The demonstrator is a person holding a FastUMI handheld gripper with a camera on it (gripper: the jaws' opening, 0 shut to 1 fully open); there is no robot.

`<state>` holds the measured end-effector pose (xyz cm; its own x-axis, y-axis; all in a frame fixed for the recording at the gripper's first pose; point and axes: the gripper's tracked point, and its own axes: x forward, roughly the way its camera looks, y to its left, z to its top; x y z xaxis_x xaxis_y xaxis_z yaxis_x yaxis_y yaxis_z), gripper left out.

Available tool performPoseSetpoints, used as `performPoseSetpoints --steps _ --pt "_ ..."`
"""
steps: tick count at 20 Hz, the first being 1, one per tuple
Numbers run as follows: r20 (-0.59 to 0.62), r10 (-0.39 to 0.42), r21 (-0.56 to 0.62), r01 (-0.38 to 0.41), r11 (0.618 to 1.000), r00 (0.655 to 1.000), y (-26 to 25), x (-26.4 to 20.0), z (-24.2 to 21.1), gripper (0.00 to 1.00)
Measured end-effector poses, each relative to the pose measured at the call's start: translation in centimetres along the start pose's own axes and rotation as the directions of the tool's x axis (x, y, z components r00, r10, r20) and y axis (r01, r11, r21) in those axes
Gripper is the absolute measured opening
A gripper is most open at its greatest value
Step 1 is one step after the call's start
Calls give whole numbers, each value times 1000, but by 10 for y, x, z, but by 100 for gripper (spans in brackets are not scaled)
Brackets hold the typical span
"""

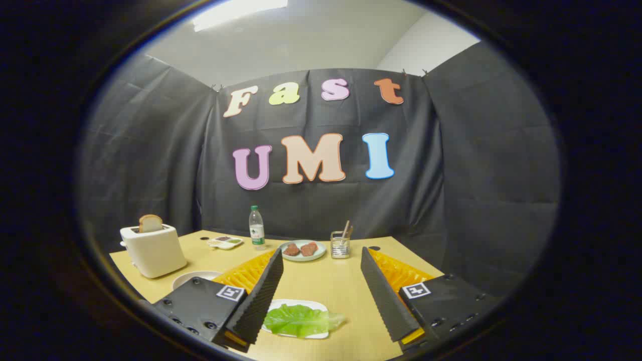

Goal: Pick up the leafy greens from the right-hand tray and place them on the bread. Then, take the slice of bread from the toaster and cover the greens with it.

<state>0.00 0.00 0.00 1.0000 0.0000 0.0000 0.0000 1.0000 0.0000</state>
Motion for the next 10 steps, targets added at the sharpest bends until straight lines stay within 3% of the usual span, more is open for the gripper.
performPoseSetpoints --steps 10 --pt "-34 -50 -10 50 999 998 -12 5 -8 98"
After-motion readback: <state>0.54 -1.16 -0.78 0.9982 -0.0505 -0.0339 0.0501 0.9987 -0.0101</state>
